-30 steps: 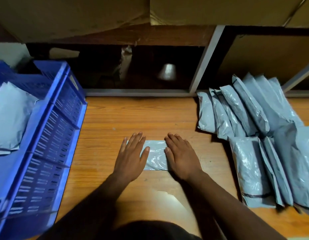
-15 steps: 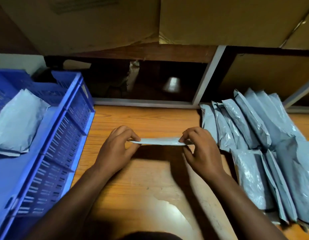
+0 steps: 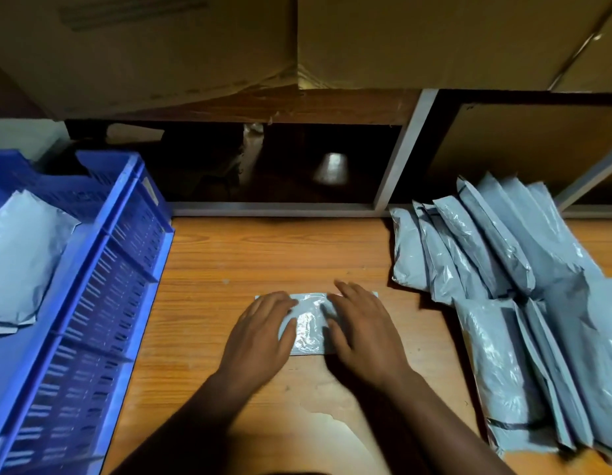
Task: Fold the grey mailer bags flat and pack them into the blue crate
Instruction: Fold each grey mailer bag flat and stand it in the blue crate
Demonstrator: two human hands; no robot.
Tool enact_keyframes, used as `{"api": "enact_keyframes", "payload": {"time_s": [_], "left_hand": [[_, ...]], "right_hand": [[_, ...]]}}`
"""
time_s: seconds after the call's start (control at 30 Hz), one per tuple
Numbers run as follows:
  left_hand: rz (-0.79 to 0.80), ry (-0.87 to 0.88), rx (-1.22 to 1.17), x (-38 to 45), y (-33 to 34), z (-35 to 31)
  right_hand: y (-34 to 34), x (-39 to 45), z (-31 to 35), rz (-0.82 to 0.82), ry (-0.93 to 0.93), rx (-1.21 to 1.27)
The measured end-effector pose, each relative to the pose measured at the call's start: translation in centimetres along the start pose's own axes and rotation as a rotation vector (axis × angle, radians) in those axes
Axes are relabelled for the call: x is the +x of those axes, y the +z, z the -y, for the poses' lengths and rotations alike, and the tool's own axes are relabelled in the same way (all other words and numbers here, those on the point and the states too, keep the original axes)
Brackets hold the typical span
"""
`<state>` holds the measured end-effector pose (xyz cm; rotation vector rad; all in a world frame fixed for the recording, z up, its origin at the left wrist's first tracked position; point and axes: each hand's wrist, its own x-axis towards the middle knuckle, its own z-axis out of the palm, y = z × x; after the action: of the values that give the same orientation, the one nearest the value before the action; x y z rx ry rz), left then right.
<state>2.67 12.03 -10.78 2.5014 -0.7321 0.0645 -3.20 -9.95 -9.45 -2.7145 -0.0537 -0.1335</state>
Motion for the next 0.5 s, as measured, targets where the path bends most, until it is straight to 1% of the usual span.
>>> {"api": "enact_keyframes", "payload": {"time_s": [0.07,0.13,0.2,0.5], "left_hand": [[0.073,-0.026,0.059,1.4,2.2,-0.4],[0.139,-0.046,0.166,2.0,3.8,-0.4],[0.173,-0.057,0.235,2.0,4.3,-0.2],[0.092,-0.010,0.319,2.1,5.1,-0.2]], "right_hand": [[1.7,1.8,0.8,0.044,0.005,-0.065],[3.6,2.6,0.8,0.089,0.012,-0.126],[4.8,2.7,0.5,0.111,0.035,-0.175],[6.0,2.9,0.5,0.143,0.049,-0.266]]}}
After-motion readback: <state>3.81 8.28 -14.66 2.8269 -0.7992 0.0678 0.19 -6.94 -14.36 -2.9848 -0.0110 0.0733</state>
